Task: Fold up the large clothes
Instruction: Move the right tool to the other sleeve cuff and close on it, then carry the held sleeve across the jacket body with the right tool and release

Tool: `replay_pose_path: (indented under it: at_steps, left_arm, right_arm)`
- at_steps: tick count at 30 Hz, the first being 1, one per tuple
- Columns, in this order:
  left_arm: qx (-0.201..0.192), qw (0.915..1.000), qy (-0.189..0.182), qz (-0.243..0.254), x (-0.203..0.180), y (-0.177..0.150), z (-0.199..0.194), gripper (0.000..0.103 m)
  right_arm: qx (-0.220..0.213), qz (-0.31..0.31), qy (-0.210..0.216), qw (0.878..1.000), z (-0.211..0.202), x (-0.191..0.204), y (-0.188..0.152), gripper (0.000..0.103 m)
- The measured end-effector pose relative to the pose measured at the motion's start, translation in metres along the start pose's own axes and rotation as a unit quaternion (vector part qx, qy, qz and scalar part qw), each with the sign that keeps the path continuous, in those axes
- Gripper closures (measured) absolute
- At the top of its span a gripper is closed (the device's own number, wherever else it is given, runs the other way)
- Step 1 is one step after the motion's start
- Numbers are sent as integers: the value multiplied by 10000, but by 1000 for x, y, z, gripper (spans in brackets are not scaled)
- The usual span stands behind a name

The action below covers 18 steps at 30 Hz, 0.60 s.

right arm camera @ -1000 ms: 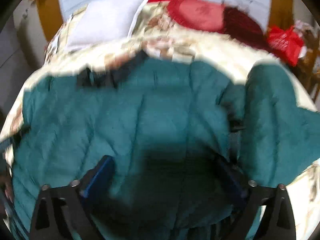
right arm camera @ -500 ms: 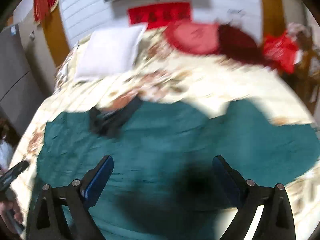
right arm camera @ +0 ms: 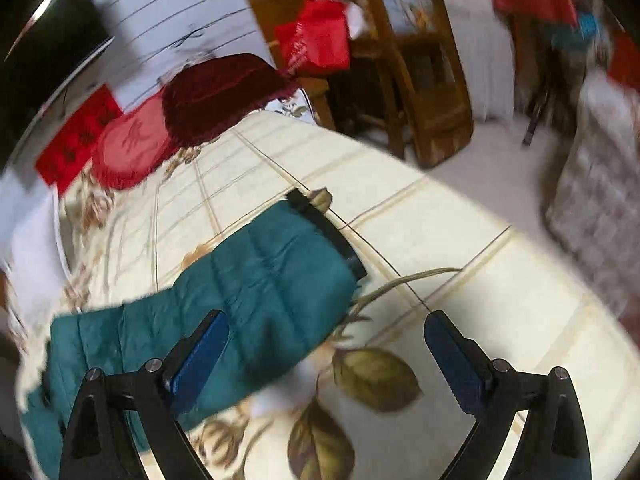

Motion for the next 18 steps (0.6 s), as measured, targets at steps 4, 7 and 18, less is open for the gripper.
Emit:
replay_pose_path:
  at_steps: [4, 7, 18]
  left_arm:
    - [22, 10000, 81, 50, 0, 0, 1, 24]
    - [31, 10000, 61, 33, 0, -1, 1, 24]
    - [46, 9999, -70, -65, 0, -2, 3, 24]
  right_arm:
    - [188, -157, -78, 9997, 27, 4, -5, 5]
    - [-30, -508, -188, 9985, 40, 13, 0, 8]
    - [-778, -703, 548, 9930, -37, 33, -11, 87]
Point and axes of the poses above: each gripper's, at about its wrist camera, not at the fingertips, and z roughly the way its jaws point, x to its left, y to its top, the point moved 10 cm from there along z, roughly the way its jaws point, and after that the axes turned 15 degrees about z, right-handed, at the moved point
